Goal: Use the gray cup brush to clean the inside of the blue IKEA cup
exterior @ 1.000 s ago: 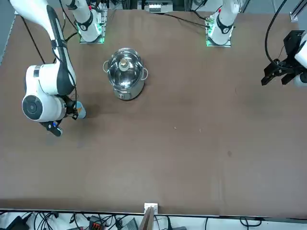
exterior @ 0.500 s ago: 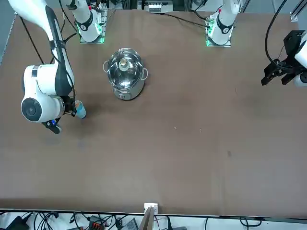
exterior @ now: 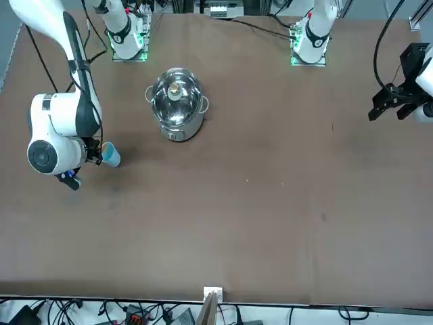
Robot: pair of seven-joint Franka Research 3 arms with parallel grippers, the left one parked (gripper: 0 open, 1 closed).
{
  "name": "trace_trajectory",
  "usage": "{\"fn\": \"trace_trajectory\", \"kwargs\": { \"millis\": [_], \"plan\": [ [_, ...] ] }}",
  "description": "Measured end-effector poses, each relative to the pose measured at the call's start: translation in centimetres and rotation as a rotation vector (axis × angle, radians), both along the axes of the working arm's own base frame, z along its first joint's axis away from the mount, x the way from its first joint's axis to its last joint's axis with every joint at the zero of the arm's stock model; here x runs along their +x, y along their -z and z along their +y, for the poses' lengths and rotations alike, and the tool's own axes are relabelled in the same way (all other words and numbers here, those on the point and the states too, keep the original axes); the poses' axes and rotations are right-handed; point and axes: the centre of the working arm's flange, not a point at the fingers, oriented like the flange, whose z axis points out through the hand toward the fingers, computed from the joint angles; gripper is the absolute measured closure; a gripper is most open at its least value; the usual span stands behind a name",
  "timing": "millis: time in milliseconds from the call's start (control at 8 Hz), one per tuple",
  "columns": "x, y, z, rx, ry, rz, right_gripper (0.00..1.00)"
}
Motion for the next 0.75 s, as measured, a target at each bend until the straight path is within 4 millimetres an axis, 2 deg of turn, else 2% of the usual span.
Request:
{"fn": "trace_trajectory", "kwargs": {
  "millis": [250, 750],
  "plan": [
    [1.1, -0.9, 0.6, 0.007, -0.004, -0.030, 0.96],
    [1.7, -1.6, 1.9, 0.042, -0.003, -0.054, 0.96]
  ]
}}
